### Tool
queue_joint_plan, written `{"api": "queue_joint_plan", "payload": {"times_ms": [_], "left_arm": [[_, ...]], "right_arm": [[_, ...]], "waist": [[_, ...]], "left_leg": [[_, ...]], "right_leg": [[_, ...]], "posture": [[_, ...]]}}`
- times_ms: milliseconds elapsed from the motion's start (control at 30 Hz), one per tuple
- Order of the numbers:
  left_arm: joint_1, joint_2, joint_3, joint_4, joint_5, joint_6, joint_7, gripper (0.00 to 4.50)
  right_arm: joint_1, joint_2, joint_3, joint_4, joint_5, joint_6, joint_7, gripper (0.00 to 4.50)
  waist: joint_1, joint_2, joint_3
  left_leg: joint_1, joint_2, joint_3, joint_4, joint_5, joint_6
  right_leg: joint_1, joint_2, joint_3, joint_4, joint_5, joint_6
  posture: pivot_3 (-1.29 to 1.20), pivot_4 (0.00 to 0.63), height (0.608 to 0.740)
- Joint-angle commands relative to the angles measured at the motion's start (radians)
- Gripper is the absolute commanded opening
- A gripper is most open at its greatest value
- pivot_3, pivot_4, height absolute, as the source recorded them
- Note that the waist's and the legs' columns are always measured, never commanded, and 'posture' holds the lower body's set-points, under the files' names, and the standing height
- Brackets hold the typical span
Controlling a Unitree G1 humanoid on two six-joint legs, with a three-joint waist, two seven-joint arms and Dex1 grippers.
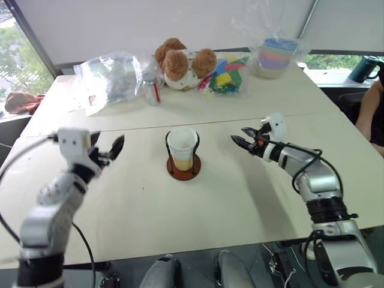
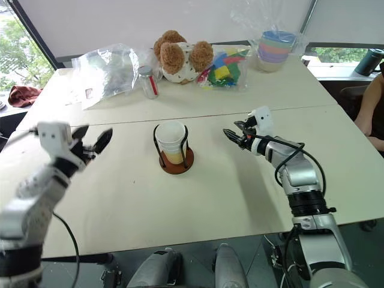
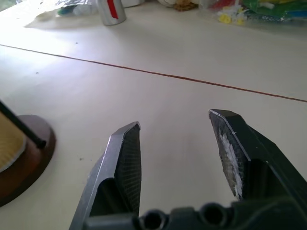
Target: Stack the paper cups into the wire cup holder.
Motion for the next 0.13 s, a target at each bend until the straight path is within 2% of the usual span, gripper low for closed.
{"api": "queue_joint_plan", "payload": {"times_ms": [33,133], "left_arm": [[0.030,-0.041,0.014,-0.089,0.046,-0.042,0.044,3.79],[0.063,-0.084,0.025,-0.069,0.079,-0.080,0.058,3.79]], "right_arm": [[-0.029,0.034,-0.056,0.047,-0.020,-0.082,-0.057,2.45],[-0.036,0.059,-0.059,0.095,-0.046,-0.121,-0.089,2.45]], "waist": [[0.008,0.000,0.000],[0.008,0.000,-0.001]], "left_leg": [[0.000,0.000,0.000,0.000,0.000,0.000],[0.003,0.000,0.001,0.000,0.000,0.000]], "right_leg": [[0.000,0.000,0.000,0.000,0.000,0.000],[0.004,0.000,-0.001,-0.001,0.002,-0.001]], "posture": [[0.00,0.150,0.740],[0.00,0.150,0.740]]}}
